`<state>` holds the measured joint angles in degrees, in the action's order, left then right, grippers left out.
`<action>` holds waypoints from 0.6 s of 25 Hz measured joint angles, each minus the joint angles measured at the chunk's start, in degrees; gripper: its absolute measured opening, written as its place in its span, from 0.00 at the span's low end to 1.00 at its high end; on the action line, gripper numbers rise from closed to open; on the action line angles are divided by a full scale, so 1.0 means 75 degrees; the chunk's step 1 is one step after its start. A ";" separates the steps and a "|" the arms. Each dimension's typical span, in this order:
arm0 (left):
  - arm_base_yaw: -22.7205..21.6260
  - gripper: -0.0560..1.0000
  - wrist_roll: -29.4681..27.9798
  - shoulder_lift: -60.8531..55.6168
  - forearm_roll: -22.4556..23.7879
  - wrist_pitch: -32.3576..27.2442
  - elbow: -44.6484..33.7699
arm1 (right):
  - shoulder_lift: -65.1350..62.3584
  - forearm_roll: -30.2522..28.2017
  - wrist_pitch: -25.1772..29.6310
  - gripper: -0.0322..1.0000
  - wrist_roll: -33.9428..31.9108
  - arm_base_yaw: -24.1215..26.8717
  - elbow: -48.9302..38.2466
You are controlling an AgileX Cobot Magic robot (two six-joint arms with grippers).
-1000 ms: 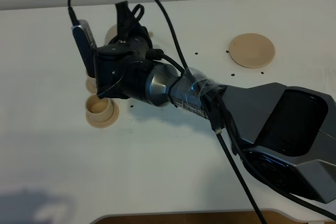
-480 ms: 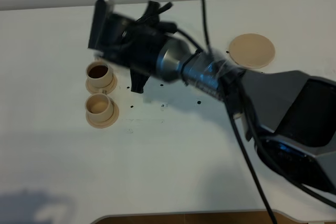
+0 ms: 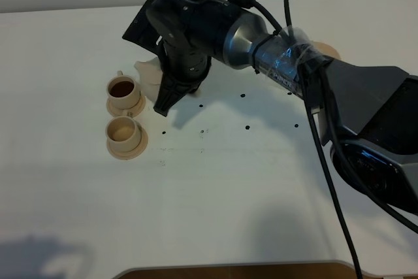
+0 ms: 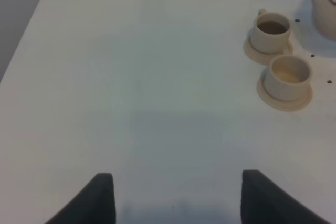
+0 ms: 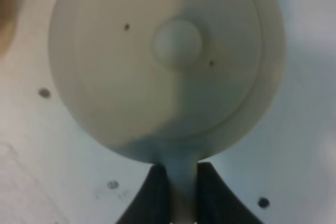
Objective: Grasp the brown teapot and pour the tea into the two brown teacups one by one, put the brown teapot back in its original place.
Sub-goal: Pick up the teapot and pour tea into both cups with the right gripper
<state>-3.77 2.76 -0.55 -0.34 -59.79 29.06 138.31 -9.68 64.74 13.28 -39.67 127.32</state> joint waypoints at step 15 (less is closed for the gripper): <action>0.0000 0.58 0.0000 0.0000 0.0000 0.0000 0.0000 | 0.0160 0.0241 -0.0062 0.14 0.0028 0.0071 0.0002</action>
<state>-3.77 2.76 -0.55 -0.34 -59.79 29.06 139.51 -7.87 64.28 13.49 -39.14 127.34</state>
